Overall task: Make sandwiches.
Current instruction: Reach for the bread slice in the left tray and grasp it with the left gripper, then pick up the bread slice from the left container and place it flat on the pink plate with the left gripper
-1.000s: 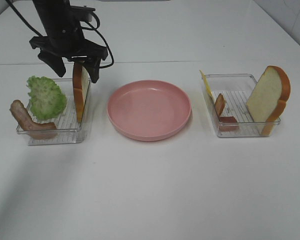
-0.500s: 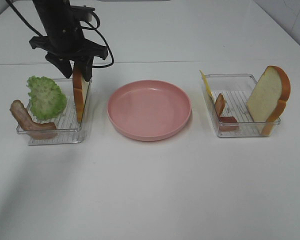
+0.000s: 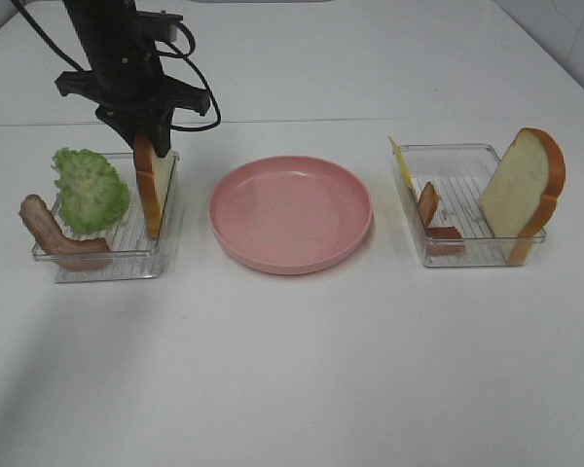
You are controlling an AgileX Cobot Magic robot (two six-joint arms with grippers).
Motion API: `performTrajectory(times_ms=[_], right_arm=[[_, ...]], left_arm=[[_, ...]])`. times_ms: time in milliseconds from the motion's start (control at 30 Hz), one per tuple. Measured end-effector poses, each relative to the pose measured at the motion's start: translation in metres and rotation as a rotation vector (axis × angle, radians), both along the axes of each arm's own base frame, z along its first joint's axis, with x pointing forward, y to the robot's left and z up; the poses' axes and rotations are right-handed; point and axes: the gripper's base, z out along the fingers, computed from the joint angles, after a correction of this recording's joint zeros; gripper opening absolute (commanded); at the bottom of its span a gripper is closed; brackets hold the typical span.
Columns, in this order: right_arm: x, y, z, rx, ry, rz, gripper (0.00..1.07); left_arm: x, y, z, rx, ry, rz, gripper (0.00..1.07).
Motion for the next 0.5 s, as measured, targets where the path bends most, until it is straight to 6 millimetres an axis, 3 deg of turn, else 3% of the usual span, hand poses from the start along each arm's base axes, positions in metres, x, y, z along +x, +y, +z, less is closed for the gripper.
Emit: performTrajectory(times_ms=[367, 500], right_arm=[[0.000, 0.000, 0.000, 0.000, 0.000, 0.000, 0.98], [0.000, 0.000, 0.000, 0.000, 0.000, 0.000, 0.98]], left_arm=[[0.000, 0.002, 0.001, 0.014, -0.006, 0.011, 0.00], [-0.003, 0.003, 0.019, 0.000, -0.037, 0.055, 0.00]])
